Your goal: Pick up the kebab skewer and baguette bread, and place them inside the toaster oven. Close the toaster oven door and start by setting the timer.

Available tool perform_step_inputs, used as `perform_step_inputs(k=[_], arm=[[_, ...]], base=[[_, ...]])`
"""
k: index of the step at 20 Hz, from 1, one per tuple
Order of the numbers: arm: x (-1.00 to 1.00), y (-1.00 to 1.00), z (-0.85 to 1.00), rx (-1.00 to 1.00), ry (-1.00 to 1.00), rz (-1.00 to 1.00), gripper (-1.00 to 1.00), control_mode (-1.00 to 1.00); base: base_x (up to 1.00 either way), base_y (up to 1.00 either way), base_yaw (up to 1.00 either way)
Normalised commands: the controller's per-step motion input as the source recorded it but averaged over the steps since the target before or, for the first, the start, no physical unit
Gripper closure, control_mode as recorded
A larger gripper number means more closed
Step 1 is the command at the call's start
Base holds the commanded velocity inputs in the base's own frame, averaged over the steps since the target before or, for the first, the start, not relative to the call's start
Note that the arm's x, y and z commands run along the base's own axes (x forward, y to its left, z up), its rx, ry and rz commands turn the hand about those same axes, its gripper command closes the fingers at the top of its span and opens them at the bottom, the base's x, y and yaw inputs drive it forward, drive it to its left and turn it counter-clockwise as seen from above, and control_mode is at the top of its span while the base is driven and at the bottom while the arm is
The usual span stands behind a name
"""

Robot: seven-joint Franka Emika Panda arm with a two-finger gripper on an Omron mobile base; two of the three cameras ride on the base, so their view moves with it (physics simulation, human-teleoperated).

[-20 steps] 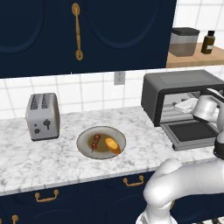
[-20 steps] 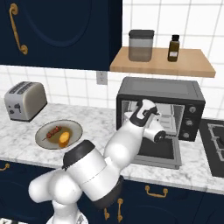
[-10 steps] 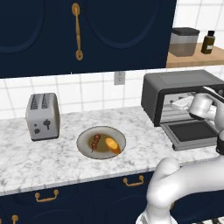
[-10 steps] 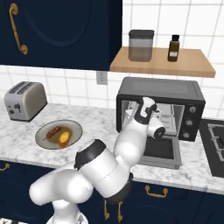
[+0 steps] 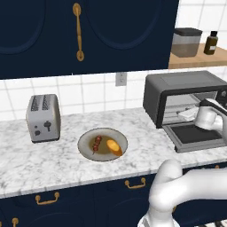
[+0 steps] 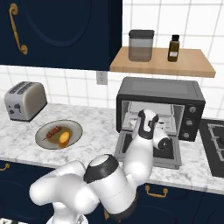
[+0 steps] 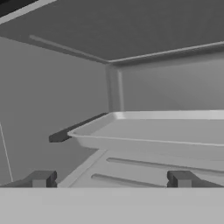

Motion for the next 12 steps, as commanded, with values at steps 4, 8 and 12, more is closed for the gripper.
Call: perform_step_inputs(k=[4,8,12], arm=[[0.00,0.00,0.40,0.00,0.00,0.00,-1.00,-1.00],[-0.05,0.00,0.50,0.00,0.00,0.00,-1.00,-1.00],[0.02,0.00,0.49,0.00,0.00,0.00,-1.00,-1.00]], base=[[0.00,0.00,0.00],[0.00,0.00,0.00],[0.00,0.00,0.00]])
